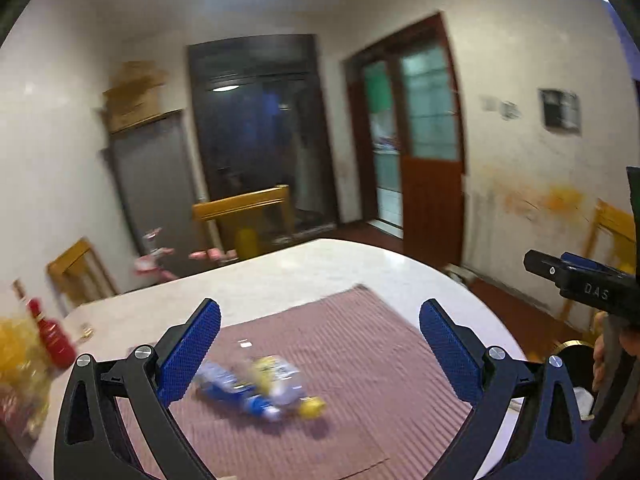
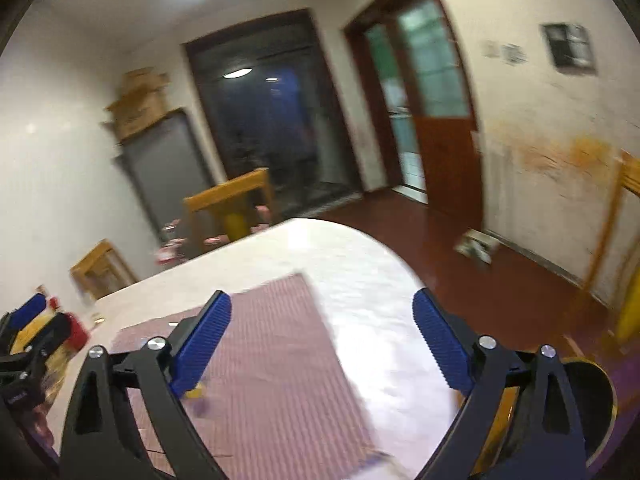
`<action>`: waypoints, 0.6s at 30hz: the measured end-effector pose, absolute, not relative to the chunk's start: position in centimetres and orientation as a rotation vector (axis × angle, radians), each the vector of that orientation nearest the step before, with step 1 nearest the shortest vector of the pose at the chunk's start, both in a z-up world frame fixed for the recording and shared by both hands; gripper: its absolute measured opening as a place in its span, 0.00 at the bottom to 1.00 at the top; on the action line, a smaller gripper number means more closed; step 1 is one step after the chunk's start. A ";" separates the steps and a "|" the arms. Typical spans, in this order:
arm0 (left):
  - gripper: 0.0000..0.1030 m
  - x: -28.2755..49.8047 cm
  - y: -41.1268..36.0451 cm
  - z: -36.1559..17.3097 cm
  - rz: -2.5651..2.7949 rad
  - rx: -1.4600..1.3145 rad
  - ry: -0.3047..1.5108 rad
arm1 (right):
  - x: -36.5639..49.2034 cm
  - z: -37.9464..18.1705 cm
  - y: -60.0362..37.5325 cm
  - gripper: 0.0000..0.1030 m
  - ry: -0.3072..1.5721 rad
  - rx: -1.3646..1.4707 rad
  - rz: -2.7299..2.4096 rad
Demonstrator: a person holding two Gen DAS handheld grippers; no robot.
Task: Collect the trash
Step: 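Move both tools back over the striped cloth toward the two bottles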
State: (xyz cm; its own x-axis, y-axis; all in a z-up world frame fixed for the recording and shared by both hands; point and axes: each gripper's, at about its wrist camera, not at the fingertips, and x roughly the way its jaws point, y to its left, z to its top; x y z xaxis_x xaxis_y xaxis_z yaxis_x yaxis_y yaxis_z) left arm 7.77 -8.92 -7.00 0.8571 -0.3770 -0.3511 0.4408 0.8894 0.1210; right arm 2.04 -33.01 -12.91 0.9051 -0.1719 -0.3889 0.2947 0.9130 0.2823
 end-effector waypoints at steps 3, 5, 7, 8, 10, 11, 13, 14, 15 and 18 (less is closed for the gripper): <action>0.94 8.1 -5.5 -6.9 -0.358 0.135 0.342 | 3.9 -11.4 -30.2 0.93 0.355 0.300 -0.157; 0.94 8.4 -3.8 -6.8 -0.316 0.113 0.347 | 4.7 -10.7 -28.0 0.93 0.349 0.269 -0.108; 0.94 8.7 -2.4 -6.9 -0.280 0.092 0.353 | 5.6 -10.3 -26.3 0.93 0.346 0.239 -0.071; 0.94 8.9 -1.6 -7.0 -0.266 0.081 0.359 | 6.0 -10.1 -25.1 0.93 0.344 0.221 -0.048; 0.94 9.3 -0.4 -7.1 -0.251 0.064 0.373 | 6.3 -9.9 -23.5 0.94 0.347 0.204 -0.016; 0.94 9.4 0.1 -7.2 -0.243 0.055 0.377 | 6.5 -9.9 -22.9 0.94 0.351 0.198 0.006; 0.94 9.5 1.1 -7.5 -0.229 0.047 0.382 | 6.8 -9.9 -21.6 0.94 0.359 0.186 0.033; 0.94 9.6 1.5 -7.6 -0.221 0.045 0.386 | 7.1 -9.7 -21.1 0.94 0.365 0.176 0.049; 0.94 9.7 1.9 -7.8 -0.210 0.044 0.390 | 7.3 -9.6 -20.5 0.94 0.369 0.166 0.060; 0.94 10.2 3.4 -9.1 -0.178 0.030 0.409 | 8.2 -9.4 -19.2 0.94 0.385 0.139 0.099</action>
State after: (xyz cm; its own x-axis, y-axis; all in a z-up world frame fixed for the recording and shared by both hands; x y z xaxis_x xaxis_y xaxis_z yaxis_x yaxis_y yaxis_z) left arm 10.16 3.36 -9.05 0.9021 -0.1659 -0.3983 0.1779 0.9840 -0.0069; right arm 8.19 -19.16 -9.35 0.9220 0.1224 -0.3673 -0.0698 0.9857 0.1535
